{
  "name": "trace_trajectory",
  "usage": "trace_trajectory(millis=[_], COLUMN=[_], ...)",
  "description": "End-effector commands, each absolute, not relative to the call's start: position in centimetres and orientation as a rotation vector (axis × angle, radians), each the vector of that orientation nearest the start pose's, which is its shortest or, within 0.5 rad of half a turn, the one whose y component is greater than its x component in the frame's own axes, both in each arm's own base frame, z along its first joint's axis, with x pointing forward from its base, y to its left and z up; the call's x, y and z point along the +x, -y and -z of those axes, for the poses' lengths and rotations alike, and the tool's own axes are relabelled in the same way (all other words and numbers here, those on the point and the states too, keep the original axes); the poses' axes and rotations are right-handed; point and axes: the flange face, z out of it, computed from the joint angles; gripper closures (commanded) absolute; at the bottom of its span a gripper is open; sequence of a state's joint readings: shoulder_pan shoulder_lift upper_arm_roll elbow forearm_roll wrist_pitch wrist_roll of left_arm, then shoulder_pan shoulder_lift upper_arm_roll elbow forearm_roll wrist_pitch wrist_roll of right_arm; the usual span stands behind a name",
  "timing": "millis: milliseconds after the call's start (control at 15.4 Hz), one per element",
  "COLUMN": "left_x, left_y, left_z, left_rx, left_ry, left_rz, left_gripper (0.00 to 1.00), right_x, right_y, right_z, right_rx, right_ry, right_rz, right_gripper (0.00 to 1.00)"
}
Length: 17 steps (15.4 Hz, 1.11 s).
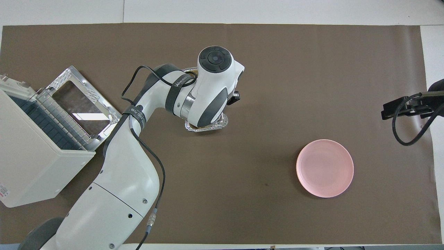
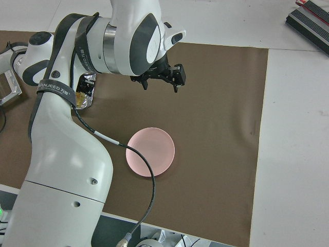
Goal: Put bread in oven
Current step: 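Carry the tray with the left gripper into the open oven and lower it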
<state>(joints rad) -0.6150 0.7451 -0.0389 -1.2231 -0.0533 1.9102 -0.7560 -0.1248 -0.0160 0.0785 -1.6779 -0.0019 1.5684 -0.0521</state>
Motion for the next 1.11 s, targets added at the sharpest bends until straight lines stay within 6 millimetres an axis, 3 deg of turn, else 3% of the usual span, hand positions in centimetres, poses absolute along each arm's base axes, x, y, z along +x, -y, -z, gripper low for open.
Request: trace_trajectory(millis=[0,260,586,846,1042], left_x=[60.1,63.6,68.6,69.9,69.6], left_y=[41.3,33.9,19.5,12.0,9.0], left_z=[-35.2,-38.9,-41.0,-41.6,-41.5], left_rx=[-3.106,-2.949,-2.839,-2.772,-2.736], left_ry=[0.308,0.711,1.066,1.204,1.255], left_rz=[-0.2,-0.173,-0.204,-0.221,-0.269], left_gripper=[1.0,1.0,1.0,1.0,1.0], right_x=[53.7,53.7,53.7,53.7,53.7], right_y=[2.8,2.8,2.8,2.8,2.8], right_z=[-58.7,-58.7,-58.7,-58.7,-58.7], right_rx=[-3.157,-3.156,-3.156,-3.156,-3.156], right_ry=[0.037,0.037,0.037,0.037,0.037], right_rz=[-0.145,-0.143,-0.143,-0.143,-0.143], right_gripper=[0.0,0.0,0.0,0.0,0.0])
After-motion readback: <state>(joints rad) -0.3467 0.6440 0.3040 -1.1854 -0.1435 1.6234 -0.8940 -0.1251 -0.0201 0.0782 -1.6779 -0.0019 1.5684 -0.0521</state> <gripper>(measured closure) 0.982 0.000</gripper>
